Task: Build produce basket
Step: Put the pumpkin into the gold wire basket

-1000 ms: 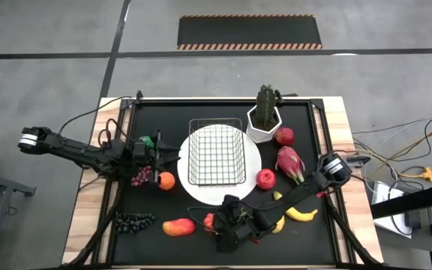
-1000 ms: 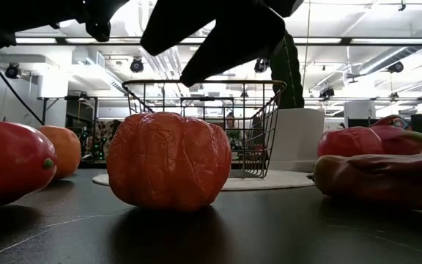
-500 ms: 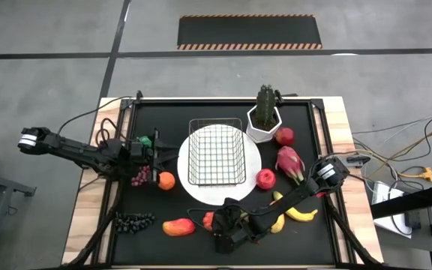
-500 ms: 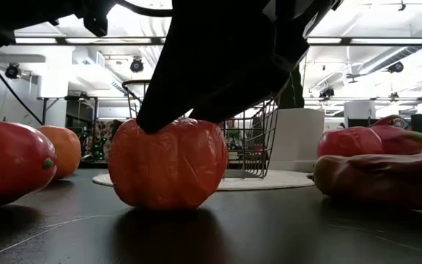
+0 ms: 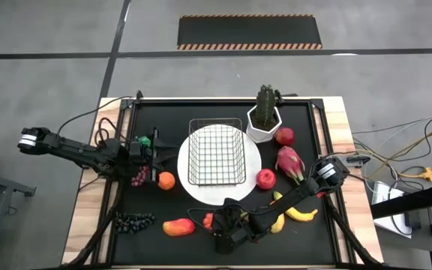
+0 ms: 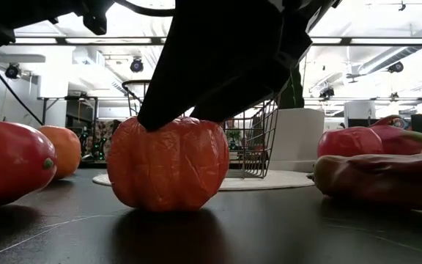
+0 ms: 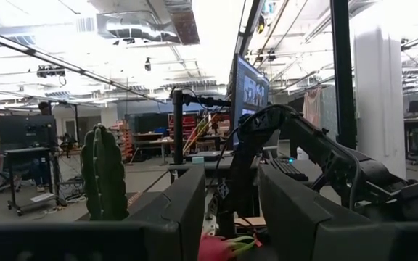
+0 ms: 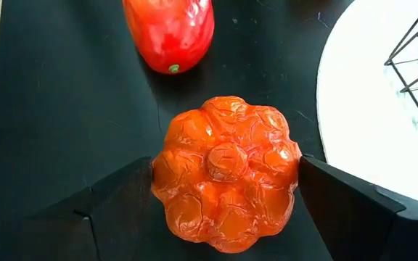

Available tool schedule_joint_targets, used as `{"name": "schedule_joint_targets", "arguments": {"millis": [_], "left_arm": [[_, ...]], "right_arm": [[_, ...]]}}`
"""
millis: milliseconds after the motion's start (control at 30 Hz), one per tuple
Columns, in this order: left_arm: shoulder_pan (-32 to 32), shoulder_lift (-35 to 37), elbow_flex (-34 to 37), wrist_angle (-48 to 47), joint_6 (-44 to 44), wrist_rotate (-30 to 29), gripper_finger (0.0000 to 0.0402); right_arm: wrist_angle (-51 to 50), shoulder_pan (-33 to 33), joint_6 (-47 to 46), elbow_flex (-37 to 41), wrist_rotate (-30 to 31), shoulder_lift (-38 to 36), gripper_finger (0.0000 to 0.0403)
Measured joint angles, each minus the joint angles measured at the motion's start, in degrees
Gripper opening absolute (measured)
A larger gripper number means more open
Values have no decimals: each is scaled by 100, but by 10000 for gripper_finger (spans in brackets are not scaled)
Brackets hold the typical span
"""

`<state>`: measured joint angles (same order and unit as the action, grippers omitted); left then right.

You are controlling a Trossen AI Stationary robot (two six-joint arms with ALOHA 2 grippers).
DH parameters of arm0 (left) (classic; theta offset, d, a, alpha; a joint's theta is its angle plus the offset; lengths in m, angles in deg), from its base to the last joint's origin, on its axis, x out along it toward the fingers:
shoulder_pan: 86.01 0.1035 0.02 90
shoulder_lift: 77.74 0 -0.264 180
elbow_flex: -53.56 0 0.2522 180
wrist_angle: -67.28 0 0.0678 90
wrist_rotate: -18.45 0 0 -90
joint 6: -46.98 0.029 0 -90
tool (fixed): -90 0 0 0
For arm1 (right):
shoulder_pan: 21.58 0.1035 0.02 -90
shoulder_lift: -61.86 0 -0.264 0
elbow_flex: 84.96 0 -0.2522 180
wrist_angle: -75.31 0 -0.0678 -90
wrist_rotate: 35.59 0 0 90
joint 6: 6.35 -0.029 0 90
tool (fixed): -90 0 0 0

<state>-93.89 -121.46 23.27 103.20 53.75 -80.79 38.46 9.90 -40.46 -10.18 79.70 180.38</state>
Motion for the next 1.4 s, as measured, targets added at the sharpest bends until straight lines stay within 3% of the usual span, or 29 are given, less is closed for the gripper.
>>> {"name": "schedule_joint_targets", "arguments": {"millis": [367,1000,1167,1400], "left_arm": [[-2,-4,2,-6,-7,0,112],[-1,-50,7,-2,-11,0,112],[-2,-50,7,-1,-14,0,112],[0,-50,7,-1,-31,0,112]], "right_arm": [[-15,1,15,0,7,-9,227],[-67,53,100,17,45,-302,200],[-57,53,109,17,13,-333,214],[35,66,109,11,-43,-409,286]]}}
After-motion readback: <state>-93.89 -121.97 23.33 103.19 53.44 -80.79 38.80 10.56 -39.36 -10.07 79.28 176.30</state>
